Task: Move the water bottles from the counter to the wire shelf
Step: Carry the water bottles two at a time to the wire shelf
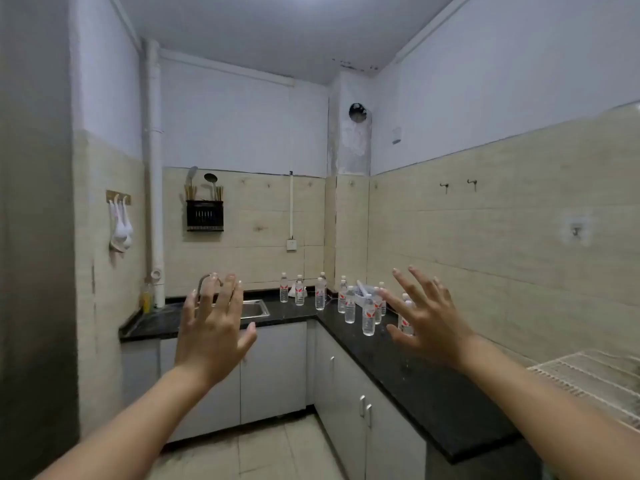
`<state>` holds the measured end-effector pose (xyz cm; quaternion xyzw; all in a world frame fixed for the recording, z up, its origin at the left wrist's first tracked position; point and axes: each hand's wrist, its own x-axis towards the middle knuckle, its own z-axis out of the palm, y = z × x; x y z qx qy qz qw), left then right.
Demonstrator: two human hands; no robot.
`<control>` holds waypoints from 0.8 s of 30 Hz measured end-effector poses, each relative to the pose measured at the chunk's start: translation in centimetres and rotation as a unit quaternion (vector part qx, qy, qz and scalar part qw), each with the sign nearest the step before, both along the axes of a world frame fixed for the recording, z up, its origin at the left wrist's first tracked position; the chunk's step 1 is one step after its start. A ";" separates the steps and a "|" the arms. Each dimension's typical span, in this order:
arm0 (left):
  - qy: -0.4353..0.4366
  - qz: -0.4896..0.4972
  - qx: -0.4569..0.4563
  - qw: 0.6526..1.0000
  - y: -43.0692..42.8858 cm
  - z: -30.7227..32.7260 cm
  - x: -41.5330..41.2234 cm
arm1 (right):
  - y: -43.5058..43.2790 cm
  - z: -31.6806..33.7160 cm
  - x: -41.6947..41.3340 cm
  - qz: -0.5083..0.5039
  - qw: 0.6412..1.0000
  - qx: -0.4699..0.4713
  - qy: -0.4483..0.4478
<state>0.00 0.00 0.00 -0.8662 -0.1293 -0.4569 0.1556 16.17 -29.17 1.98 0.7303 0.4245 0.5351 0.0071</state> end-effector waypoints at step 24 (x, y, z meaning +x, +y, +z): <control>0.043 0.123 -0.038 0.991 17.3 -5.6 21.4 | 22.5 -6.4 26.9 0.099 0.990 -0.061 0.077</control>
